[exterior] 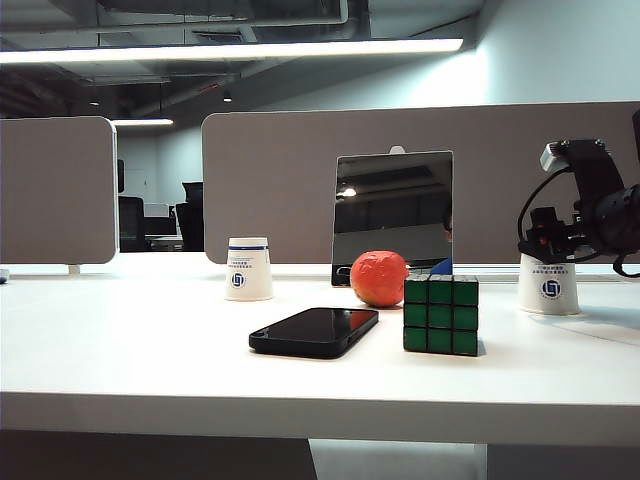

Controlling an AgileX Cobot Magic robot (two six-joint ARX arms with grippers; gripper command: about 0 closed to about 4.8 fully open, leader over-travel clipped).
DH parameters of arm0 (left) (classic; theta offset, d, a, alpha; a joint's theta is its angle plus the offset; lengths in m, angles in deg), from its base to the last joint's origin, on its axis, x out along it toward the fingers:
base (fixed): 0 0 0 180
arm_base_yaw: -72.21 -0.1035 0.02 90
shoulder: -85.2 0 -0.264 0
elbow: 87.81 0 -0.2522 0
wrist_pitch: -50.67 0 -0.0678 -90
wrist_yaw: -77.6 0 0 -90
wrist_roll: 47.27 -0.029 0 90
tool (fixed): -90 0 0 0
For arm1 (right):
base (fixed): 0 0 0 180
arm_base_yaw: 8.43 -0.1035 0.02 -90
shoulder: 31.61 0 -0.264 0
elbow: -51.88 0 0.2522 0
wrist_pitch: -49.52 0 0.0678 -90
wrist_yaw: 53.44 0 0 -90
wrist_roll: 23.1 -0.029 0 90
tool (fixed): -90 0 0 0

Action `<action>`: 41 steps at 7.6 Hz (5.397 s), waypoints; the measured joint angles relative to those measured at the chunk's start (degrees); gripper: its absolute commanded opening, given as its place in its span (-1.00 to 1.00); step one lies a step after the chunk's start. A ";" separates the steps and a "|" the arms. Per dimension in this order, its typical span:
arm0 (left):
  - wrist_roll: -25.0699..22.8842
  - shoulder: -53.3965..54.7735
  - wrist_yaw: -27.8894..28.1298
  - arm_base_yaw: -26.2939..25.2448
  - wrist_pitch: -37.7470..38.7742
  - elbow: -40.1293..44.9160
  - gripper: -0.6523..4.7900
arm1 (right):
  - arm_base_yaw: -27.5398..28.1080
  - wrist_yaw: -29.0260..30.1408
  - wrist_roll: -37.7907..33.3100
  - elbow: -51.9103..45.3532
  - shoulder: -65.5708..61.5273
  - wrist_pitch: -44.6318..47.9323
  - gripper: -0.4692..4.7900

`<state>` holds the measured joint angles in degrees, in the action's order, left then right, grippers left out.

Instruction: Carefully pick up the cup on the right and stack it on top of the cup on the left.

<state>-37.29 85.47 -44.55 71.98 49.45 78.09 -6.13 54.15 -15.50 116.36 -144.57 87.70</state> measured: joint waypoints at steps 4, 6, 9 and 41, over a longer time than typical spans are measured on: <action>0.00 0.00 0.00 -0.02 0.61 0.02 -0.78 | -0.09 3.43 -4.46 0.46 0.00 6.03 0.33; 0.00 0.00 0.00 0.00 0.94 0.02 -0.78 | -0.66 6.38 -7.17 0.48 0.04 11.54 0.34; 0.00 0.00 0.02 0.00 1.33 0.02 -0.78 | -10.25 10.51 -7.82 9.07 1.84 12.61 0.34; 0.02 0.02 -0.90 0.00 3.45 0.02 -0.78 | -32.44 -4.59 -1.51 68.24 -35.23 -27.34 0.70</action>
<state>-37.27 85.49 -45.44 71.98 52.90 78.11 -38.56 49.56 -17.01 184.60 -179.81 60.36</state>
